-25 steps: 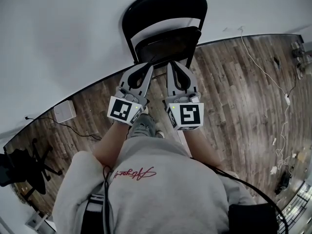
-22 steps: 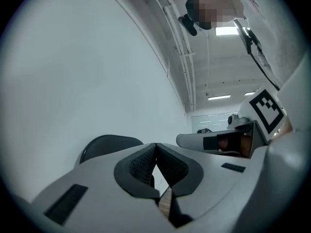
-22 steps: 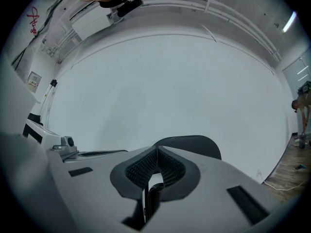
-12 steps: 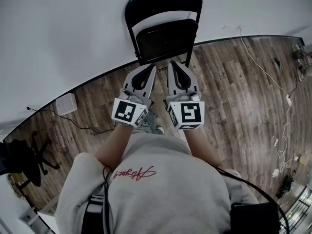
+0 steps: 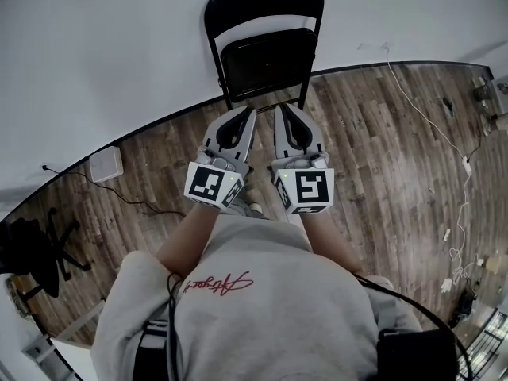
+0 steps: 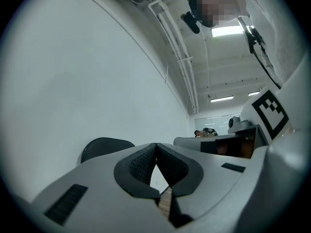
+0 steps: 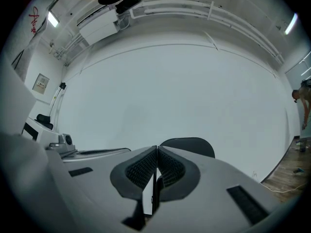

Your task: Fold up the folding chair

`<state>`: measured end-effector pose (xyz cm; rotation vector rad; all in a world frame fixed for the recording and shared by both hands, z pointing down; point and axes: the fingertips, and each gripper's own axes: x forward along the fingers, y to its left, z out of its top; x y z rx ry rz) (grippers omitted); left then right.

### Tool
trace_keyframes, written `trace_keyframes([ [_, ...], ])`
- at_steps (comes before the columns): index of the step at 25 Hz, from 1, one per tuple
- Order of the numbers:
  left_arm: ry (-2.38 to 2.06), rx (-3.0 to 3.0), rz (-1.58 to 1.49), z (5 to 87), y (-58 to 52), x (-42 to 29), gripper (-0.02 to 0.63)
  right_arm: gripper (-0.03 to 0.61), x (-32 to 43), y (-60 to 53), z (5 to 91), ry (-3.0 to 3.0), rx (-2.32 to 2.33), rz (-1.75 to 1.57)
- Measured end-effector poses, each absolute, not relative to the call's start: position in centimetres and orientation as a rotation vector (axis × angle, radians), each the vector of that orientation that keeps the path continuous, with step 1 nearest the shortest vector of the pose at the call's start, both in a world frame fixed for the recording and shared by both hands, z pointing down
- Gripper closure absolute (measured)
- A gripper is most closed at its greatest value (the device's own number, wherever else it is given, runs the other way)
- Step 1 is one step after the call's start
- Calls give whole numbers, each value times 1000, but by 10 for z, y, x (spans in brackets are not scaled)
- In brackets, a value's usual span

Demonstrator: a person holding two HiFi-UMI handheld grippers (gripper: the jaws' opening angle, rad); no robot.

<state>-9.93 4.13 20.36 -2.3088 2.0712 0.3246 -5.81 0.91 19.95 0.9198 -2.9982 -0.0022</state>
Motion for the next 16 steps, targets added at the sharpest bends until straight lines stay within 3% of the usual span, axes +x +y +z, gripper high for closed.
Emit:
trace_keyframes([
  [16,2059,-2330,334,200,67,-105,598,560,-68,40,192,-3008,905,-15],
])
